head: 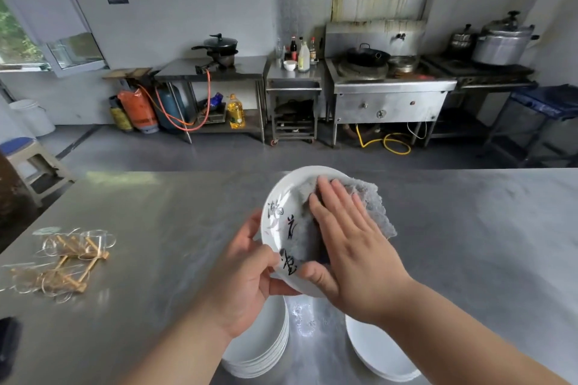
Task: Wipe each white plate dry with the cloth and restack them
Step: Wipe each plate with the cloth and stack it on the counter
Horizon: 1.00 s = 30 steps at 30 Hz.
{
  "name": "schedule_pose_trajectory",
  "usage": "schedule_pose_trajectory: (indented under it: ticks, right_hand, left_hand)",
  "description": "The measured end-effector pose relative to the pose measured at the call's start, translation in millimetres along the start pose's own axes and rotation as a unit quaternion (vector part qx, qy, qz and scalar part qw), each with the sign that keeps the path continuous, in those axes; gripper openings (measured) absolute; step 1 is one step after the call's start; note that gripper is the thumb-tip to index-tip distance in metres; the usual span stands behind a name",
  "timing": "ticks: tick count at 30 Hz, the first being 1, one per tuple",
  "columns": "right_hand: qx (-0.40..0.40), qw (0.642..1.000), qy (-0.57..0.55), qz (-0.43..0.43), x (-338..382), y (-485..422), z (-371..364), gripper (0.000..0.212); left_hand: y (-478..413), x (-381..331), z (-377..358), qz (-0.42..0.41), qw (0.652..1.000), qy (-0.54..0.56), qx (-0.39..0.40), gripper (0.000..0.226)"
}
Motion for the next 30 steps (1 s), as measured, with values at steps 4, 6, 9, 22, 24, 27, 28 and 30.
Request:
schedule_pose_trajectory:
  ticks: [4, 6, 9, 22, 24, 27, 28, 30]
  right_hand:
    - [0.019, 0.999, -0.028, 0.04, 21, 3, -9, 0.104]
    - [0.052, 0.994, -0.011, 0.1, 32, 15, -22, 0.101]
    - [0.068, 0.991, 0.046, 0.101, 22, 20, -19, 0.098]
    - [0.121, 0.991, 0.05, 0.027, 34, 30, -29, 0.099]
    - [0.113, 0.99, 0.069, -0.049, 17, 19, -16, 0.1]
    - [0.109, 0.985, 0.089, -0.099, 16, 14, -14, 0.104]
    - [0.106, 0.988, 0.071, -0.087, 24, 17, -18, 0.105]
    - [0.116, 0.992, 0.012, -0.043, 43, 29, -35, 0.105]
  left_hand:
    - [-3, -3, -5, 0.002, 1.0, 0.014, -0.013, 0.058]
    - [-2, -6, -1, -0.003, 1.0, 0.026, -0.007, 0.058]
    - [5, -2, 3, 0.007, 0.999, 0.038, 0.004, 0.059]
    - [10, 3, 10, -0.005, 0.995, 0.083, -0.046, 0.059]
    - [11, 5, 7, 0.0, 0.997, 0.076, -0.033, 0.058]
    - [9, 3, 6, -0.011, 0.996, 0.078, -0.037, 0.052]
    - [7, 1, 7, -0.014, 0.996, 0.078, -0.05, 0.052]
    - [5, 0, 8, -0.02, 0.993, 0.08, -0.081, 0.051]
Point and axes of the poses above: each hand's wrist, its own y-axis away from the middle knuckle, its own z-axis out of the back of the hand, x = y × z, the point moved 4 cm from there along -y, towards the middle knuckle, and after that the axes turned 9 degrees about -y, right-handed, at the moved point
